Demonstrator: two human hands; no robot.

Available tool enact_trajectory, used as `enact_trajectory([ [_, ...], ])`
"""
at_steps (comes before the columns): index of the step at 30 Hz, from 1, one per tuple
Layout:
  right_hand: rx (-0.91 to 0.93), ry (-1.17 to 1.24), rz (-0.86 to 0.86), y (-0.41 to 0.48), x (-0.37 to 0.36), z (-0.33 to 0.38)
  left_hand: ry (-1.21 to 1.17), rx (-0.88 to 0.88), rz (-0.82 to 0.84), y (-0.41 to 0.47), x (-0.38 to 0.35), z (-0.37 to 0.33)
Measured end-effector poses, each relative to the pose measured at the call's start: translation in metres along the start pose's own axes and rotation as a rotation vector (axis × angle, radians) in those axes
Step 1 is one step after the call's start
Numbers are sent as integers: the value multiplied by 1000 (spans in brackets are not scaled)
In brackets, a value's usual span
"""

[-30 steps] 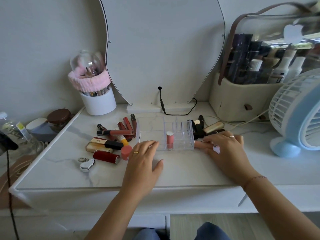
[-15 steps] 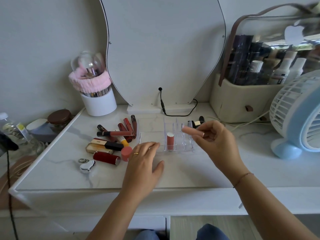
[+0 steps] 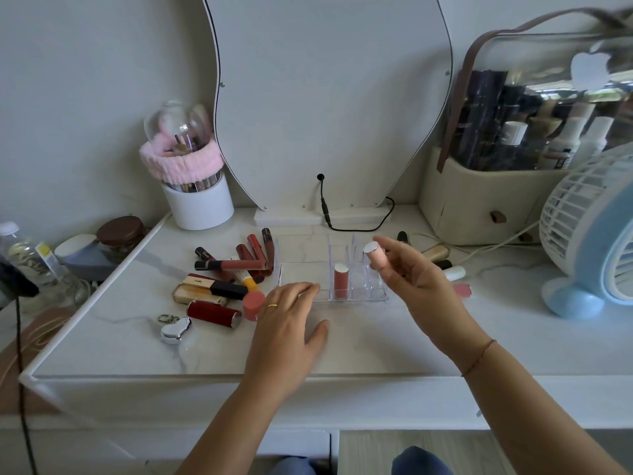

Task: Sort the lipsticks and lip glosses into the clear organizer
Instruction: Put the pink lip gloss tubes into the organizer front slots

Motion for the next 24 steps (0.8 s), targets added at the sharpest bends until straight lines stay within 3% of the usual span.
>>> enact_trajectory([
  [7, 27, -47, -25, 3, -2, 0, -4, 1, 2, 0, 0, 0],
  [13, 55, -248, -114, 9, -2, 1, -6, -1, 2, 0, 0, 0],
  [24, 152, -461, -36, 14, -19, -4, 1, 9, 17, 0, -1, 0],
])
Point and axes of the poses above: each hand's wrist, its own y-axis towards the middle knuckle, its own x-axis out of the back of the hand, z = x × y, the point moved 7 cm from there along y, towards the middle knuckle, and after that the axes turned 4 degrees about -y, right-handed, at the moved point
